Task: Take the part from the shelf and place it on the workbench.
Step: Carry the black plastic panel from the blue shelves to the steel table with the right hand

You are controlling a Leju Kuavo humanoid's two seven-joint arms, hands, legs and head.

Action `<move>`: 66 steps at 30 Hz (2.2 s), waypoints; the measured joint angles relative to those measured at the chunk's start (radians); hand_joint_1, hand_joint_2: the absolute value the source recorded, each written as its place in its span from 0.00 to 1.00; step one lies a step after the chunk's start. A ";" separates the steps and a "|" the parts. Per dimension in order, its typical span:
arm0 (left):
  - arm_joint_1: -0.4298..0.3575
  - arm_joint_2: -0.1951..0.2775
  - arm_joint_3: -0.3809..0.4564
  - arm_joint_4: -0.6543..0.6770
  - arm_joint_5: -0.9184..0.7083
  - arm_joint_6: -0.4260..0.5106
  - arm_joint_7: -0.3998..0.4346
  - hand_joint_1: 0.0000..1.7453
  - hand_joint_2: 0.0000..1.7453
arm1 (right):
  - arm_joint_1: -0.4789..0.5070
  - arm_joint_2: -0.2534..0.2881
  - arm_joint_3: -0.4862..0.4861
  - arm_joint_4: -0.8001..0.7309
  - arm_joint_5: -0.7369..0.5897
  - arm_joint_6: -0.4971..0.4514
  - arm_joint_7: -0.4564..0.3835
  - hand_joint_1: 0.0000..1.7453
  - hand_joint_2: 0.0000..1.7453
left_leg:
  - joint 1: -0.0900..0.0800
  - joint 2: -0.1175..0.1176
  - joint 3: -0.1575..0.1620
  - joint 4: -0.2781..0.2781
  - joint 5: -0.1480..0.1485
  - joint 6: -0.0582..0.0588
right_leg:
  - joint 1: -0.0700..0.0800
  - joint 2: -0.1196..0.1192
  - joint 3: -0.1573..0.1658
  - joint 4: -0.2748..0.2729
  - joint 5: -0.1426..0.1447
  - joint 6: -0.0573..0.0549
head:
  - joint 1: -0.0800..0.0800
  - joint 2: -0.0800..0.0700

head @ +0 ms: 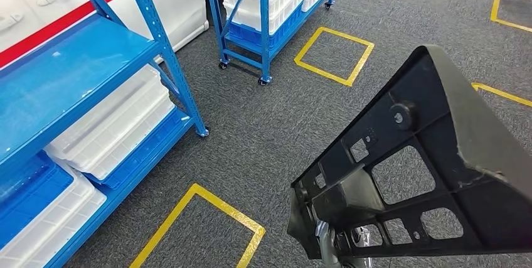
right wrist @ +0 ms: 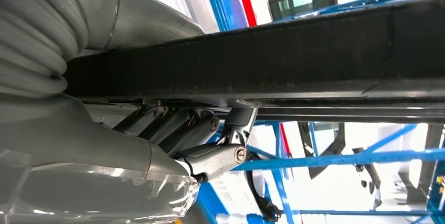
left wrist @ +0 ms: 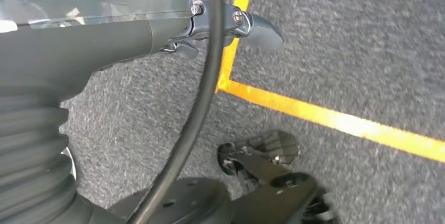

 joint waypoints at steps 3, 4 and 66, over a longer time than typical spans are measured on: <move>0.005 0.000 0.000 0.000 -0.001 0.000 0.002 0.00 1.00 | 0.000 0.001 0.000 0.000 0.000 -0.002 0.003 1.00 1.00 | 0.001 -0.009 -0.073 0.154 -0.053 -0.003 | 0.004 0.015 -0.001 0.001 0.000 -0.004 | 0.000 0.000; 0.006 0.000 0.000 0.000 -0.001 0.000 0.002 0.00 1.00 | 0.000 0.002 0.000 0.000 0.000 -0.002 0.004 1.00 1.00 | 0.001 -0.009 -0.070 0.147 -0.035 -0.001 | 0.005 0.021 0.000 0.002 0.000 -0.004 | 0.000 0.000; 0.008 -0.008 0.007 0.000 -0.023 -0.002 0.008 0.00 1.00 | 0.005 0.009 -0.010 0.003 -0.003 0.000 0.016 1.00 1.00 | 0.000 -0.012 -0.061 0.134 -0.026 0.003 | 0.007 0.052 0.014 -0.014 0.002 -0.007 | 0.000 0.000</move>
